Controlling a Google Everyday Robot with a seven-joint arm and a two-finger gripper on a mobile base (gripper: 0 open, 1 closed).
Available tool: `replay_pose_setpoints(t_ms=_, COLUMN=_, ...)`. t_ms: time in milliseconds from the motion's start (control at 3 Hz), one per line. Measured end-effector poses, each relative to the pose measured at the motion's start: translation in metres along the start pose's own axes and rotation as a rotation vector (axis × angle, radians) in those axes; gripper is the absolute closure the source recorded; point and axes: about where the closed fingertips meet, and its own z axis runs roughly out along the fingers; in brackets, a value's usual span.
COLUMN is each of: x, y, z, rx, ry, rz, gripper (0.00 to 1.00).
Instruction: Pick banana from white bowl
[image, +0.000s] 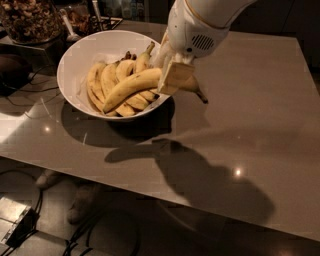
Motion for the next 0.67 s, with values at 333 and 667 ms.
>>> replay_pose_setpoints(t_ms=333, x=0.0, y=0.03, z=-0.012, rx=0.011, ry=-0.057, rz=0.022, gripper=1.0)
replay_pose_setpoints(t_ms=667, x=0.0, y=0.055, z=-0.019, rx=0.021, ry=-0.059, rz=0.053, gripper=1.0)
